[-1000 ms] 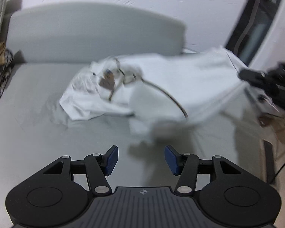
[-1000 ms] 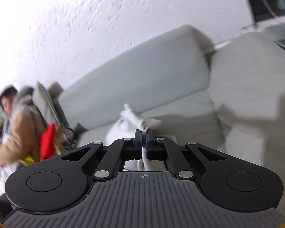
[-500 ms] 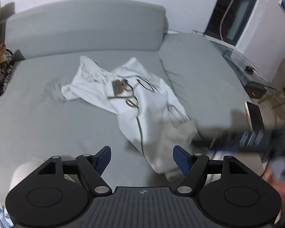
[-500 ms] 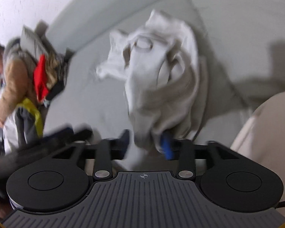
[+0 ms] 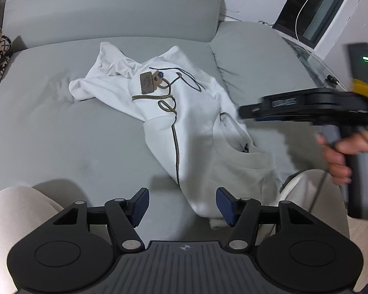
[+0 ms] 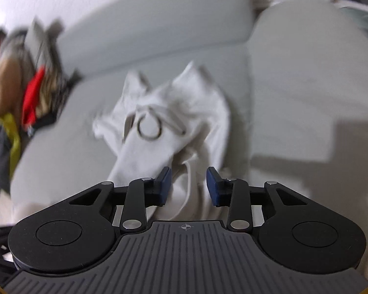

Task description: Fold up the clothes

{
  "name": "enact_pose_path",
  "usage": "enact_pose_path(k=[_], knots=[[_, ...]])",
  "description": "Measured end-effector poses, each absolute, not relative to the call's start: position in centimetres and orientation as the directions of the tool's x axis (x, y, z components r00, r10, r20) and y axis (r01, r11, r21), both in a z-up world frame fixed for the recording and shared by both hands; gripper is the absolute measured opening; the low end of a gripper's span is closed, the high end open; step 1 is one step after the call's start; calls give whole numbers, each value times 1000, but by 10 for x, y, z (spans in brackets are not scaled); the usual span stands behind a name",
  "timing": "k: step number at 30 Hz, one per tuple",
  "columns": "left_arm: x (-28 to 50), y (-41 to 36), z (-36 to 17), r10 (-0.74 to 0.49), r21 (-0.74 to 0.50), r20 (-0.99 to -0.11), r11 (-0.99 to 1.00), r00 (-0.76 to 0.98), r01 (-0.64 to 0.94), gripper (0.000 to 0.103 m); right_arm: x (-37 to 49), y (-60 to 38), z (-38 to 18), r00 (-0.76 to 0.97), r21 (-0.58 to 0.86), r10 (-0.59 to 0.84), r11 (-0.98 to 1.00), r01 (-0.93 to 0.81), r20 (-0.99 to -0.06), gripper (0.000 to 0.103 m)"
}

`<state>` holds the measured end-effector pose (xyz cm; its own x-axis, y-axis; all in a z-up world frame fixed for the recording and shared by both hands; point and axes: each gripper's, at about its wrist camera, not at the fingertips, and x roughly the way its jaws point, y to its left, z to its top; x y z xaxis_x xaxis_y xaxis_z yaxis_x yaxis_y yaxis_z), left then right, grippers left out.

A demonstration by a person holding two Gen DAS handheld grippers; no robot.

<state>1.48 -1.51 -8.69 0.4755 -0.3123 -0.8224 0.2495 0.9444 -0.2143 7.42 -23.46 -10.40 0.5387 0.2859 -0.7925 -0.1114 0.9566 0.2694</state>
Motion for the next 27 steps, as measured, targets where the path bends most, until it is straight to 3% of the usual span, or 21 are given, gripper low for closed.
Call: enact_pose_path(k=[5,7,11,14,18,20,22,23,24,27], knots=[[18,-22,-89,-314,-202,-829,940,463,275,57,107,-201,-145,510,25,128,979,-204,-850,38],[16,-26,-88,-318,-197,-827,936,463,292,57,109,-199,-148,545,-22,95,979,-204,-833,2],[11,-32,-87,-343,-197,-820,921,459,336,57,89,-227,-115,672,89,111,994,-66,-732,2],[8,-38,-87,-380,-219,-810,903,447,370,58,50,-276,-75,773,169,-11,974,153,-635,1],[4,-49,-93,-425,-256,-810,876,403,409,58,8,-338,-66,700,175,-214,881,440,-682,2],[4,-53,-98,-444,-278,-814,864,375,419,58,1,-350,-70,644,125,-236,878,462,-728,6],[4,-56,-103,-461,-308,-818,857,345,414,58,-5,-356,-71,620,123,-225,875,467,-752,36],[4,-58,-105,-470,-325,-819,853,328,409,58,-7,-358,-72,608,123,-219,874,470,-763,45],[5,-60,-108,-479,-342,-821,848,310,405,58,-10,-361,-72,595,122,-214,873,472,-774,48],[3,-71,-117,-508,-388,-829,823,234,415,58,-21,-368,-69,627,218,-138,863,456,-767,48]])
